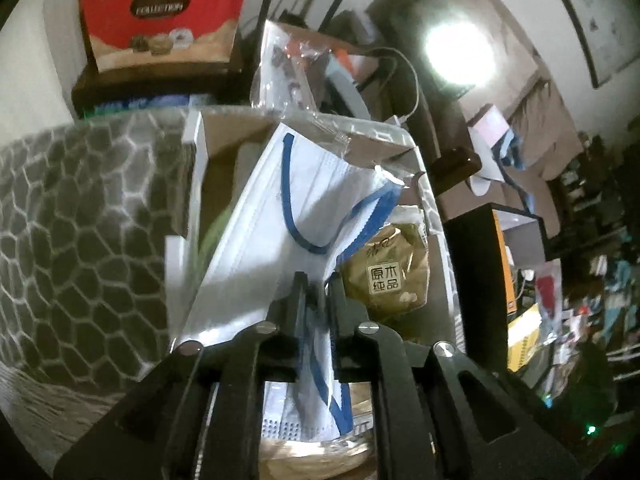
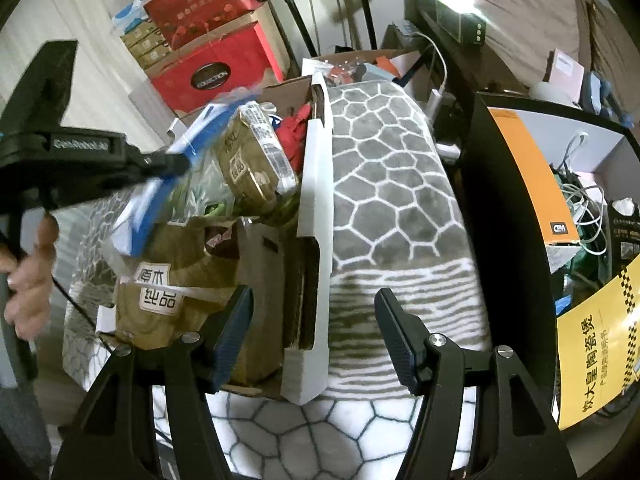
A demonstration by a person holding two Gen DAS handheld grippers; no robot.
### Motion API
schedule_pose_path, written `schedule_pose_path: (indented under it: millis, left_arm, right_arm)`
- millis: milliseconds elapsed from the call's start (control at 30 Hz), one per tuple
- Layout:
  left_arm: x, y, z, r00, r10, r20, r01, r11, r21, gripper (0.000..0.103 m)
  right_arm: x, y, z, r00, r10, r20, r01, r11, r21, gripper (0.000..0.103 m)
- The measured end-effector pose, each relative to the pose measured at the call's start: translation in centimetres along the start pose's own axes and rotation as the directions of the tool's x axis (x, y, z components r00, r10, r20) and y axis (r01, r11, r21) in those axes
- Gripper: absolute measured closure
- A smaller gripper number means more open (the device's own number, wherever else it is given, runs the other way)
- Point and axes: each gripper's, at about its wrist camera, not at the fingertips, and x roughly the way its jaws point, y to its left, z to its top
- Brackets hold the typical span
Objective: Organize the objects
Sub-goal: 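Carry the face-mask pack over the box and lower it inside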
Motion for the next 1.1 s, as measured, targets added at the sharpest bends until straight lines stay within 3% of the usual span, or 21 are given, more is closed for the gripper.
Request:
schedule_pose_path:
  millis: [33, 100, 200, 300, 533, 733, 1100]
  left_arm:
    - [0.0, 0.1, -0.1, 1.0, -0.01, -0.002, 0.01, 1.0, -0.008, 0.087]
    - [-0.4, 0.0, -0.2, 0.999, -0.049, 0.001, 0.049, 0.999, -0.003, 0.063]
    - [-2.4, -0.2, -0.4, 0.997, -0.064, 0.038, 0.063, 0.997, 0.037, 0.047]
    - [-4.5, 0.4, -0.6, 0.996, -0.059, 0.074, 0.053, 0.996, 0.073, 0.038]
    - [-5.8, 3.4, -1.3, 0.993, 0.051, 0.109, -0.063, 0.992, 0.107, 0.038]
    - [-4.6, 6.0, -2.9, 0.999, 0.015, 0.029, -0.017, 0.997, 0.073, 0.043]
    - [-4.9, 0.8, -6.8, 1.0, 0.003, -0.005, -0.002, 0.968, 0.251, 0.049]
  right_arm:
    - [0.0, 0.1, 0.1, 1.0, 0.0, 0.001, 0.0, 1.0, -0.001, 0.038]
    - [0.0, 0.2, 0.2, 1.0, 0.004, 0.002, -0.004, 1.0, 0.0, 0.038]
    - [-0.1, 0.2, 0.2, 1.0, 0.004, 0.005, -0.004, 1.0, -0.002, 0.038]
    - [-0.1, 0.2, 0.3, 1.0, 0.007, 0.008, -0.007, 1.0, 0.001, 0.038]
    - [-0.1, 0.2, 0.4, 1.0, 0.005, 0.01, -0.005, 1.0, 0.001, 0.038]
    - [-0.1, 0.2, 0.5, 1.0, 0.006, 0.01, -0.006, 1.0, 0.005, 0.038]
    - [0.1, 0.9, 0.7, 1.0, -0.007, 0.011, 0.007, 1.0, -0.014, 0.038]
